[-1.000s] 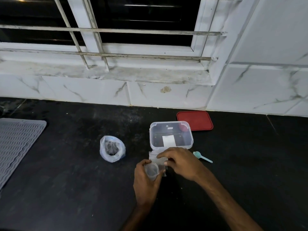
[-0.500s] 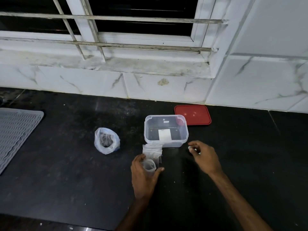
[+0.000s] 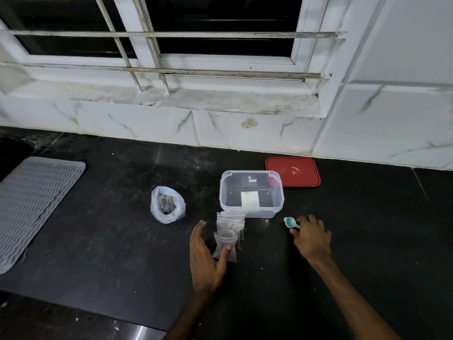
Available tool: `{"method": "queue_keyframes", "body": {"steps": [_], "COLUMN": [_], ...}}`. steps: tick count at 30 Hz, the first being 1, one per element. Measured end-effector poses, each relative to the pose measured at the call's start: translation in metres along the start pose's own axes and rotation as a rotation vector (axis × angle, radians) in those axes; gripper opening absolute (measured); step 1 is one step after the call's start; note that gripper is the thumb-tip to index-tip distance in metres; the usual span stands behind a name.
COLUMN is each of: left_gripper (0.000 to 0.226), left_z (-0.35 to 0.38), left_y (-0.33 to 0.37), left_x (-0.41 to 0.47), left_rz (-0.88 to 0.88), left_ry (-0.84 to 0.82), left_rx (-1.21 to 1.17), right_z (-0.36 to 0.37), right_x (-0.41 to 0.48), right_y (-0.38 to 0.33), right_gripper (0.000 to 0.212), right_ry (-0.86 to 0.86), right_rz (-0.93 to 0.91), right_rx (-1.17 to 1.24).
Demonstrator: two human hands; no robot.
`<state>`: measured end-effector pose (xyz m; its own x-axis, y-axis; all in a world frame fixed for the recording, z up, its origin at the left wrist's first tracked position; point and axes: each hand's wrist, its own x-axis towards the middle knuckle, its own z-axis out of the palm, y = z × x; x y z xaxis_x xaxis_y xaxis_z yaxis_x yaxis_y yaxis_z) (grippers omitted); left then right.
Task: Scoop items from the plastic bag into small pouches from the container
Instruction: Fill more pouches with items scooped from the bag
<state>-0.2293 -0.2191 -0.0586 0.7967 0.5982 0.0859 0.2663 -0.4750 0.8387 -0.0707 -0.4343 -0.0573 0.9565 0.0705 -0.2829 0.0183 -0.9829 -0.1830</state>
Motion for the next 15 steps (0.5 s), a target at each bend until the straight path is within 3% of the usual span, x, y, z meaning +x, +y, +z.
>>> {"method": "queue_keyframes", "body": {"steps": [6,12,15], "left_gripper": [0.068,0.053,0.048], "left_z": [-0.017,-0.038,-0.052], "left_y": [-0.001,-0.012,-0.016], "left_x": [0.007,0.028,0.042], "left_rz": [-0.033,-0.071,-0.091], "left_ry": [0.092,0.194,0.256], "left_rx": [-0.018,0.022,0.010], "right_z": [0.003,-0.030,-0.060], "right_x": [0.005,-0.011,-0.020], "right_y": [0.006,0.010,-0.014], "right_gripper": [0.015,0.014,0.014], "right_ry": [0.099,0.360,0.477], "right_rz": [0.022,0.111,0.019], "right_rx": [-0.007,0.481,0.684]}}
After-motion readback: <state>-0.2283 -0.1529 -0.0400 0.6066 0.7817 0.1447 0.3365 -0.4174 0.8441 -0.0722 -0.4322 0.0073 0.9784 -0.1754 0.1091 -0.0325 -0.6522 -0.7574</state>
